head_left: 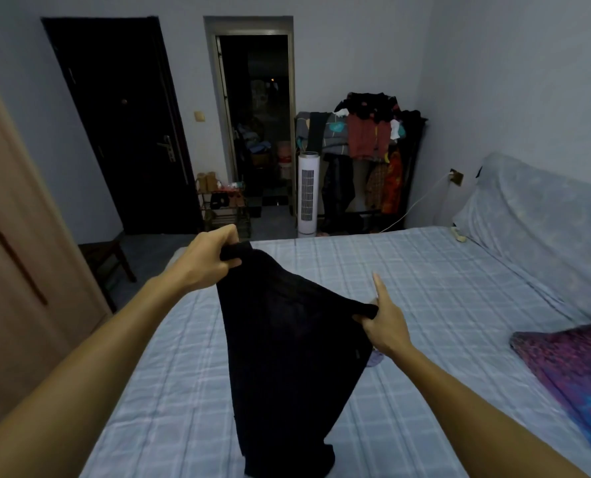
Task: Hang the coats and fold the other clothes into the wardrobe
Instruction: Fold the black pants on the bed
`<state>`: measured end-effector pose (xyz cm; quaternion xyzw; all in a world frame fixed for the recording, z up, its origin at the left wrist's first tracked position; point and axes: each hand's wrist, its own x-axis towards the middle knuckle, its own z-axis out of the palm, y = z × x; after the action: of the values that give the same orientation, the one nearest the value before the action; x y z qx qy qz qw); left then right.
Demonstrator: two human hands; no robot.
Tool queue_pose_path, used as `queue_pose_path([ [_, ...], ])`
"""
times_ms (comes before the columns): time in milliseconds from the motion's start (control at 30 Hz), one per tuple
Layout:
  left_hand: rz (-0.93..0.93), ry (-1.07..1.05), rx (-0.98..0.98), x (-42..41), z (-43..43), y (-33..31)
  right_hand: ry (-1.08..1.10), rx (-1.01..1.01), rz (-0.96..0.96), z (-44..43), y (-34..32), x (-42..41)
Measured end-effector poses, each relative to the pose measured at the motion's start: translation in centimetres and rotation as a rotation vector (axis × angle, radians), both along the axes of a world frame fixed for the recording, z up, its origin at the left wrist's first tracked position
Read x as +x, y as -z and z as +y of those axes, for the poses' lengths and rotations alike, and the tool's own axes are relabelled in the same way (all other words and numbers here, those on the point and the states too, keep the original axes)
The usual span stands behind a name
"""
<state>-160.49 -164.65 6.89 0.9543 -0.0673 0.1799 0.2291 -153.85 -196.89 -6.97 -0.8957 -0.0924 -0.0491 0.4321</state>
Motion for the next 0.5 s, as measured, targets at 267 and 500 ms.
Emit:
queue_pose_path([
  [267,0.004,-0.221,0.084,-0.3,1.9,4.1,0.012,-0.209,-0.224,-1.6,-4.0,2.6],
  [500,0.281,-0.191,0.226,1.6,2.5,6.9,-0.286,-0.502,0.039,-3.0,-5.3,5.1],
])
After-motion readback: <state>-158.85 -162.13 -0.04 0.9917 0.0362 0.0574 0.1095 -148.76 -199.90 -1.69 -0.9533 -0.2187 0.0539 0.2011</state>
